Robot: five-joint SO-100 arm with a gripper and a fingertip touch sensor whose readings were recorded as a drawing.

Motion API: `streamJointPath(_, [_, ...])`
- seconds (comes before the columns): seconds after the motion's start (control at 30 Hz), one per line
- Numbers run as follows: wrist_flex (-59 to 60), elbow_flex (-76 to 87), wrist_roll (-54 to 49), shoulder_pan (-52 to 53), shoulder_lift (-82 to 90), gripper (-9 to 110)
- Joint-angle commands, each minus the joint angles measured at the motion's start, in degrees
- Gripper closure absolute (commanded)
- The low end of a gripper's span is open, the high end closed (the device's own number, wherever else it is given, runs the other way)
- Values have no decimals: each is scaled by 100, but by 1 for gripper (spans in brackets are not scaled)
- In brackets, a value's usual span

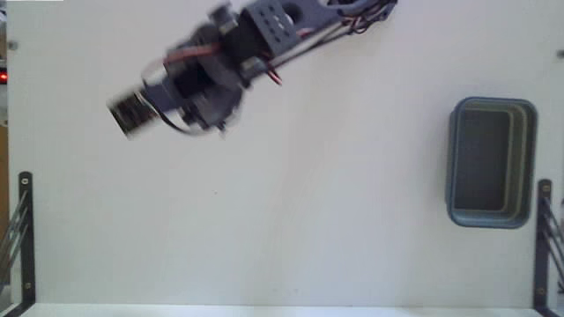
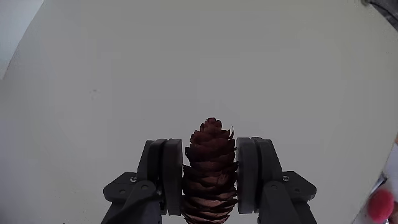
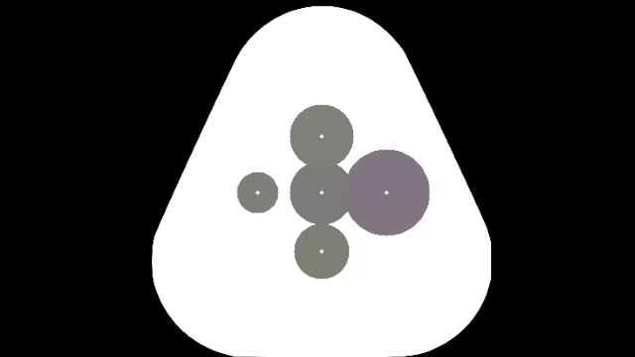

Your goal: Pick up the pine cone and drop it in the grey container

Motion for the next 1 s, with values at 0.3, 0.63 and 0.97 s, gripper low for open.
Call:
streamJointPath(0.3, [74, -366, 26, -2231, 74, 58])
streamJointPath(0.63, [108, -464, 26, -4091, 8, 58])
streamJointPath(0.97, [143, -563, 26, -5946, -58, 58])
